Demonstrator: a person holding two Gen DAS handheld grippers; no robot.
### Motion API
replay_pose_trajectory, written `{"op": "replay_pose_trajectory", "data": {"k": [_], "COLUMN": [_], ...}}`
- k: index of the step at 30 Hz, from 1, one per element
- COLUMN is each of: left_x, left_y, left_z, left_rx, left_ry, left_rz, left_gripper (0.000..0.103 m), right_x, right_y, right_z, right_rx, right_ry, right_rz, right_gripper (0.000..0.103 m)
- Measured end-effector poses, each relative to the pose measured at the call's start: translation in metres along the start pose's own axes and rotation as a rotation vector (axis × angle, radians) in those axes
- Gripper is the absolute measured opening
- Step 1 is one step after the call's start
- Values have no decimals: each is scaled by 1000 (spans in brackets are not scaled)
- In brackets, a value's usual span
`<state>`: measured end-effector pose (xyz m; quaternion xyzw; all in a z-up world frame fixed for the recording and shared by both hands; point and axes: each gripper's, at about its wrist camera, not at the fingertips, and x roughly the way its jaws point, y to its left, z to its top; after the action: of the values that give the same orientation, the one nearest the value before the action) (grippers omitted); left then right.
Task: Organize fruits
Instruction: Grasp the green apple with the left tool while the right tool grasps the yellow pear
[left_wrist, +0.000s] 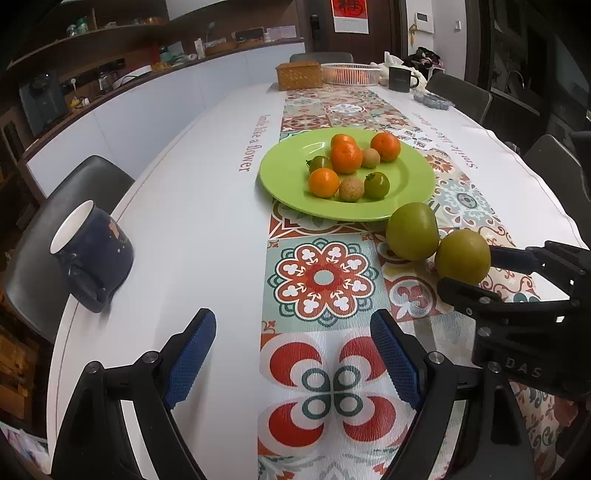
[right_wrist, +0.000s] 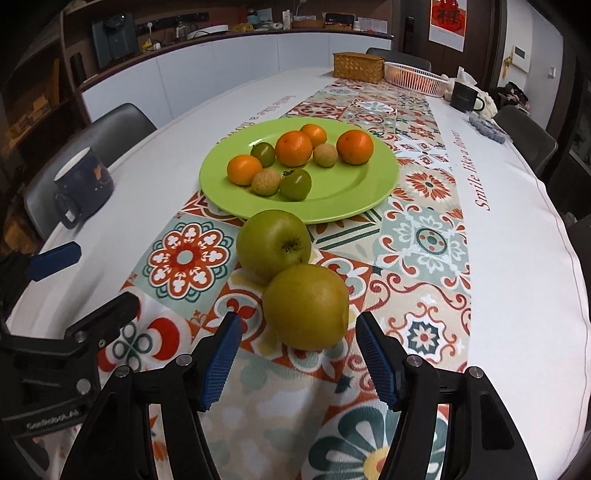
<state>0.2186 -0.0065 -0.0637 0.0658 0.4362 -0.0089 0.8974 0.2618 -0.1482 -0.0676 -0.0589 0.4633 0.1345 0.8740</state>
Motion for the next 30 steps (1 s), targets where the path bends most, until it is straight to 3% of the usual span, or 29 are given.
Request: {"op": "replay_pose_trajectory", "data": {"k": [6, 19, 30], "left_x": [6, -1, 5], "left_y": [-1, -12, -45], "left_z": [4, 10, 33], "left_rx": [4, 39, 106], "left_ry": [7, -30, -70], "left_rz": [-6, -48, -148], "left_gripper": [86, 86, 86], "right_x": [9, -8, -26], "right_y": [-3, -12, -50], "right_z": [2, -7, -12], "right_rx": [10, 63, 134], "right_ry": [15, -17, -59], "right_rz": [-19, 9, -39], "right_gripper": [52, 50, 50]}}
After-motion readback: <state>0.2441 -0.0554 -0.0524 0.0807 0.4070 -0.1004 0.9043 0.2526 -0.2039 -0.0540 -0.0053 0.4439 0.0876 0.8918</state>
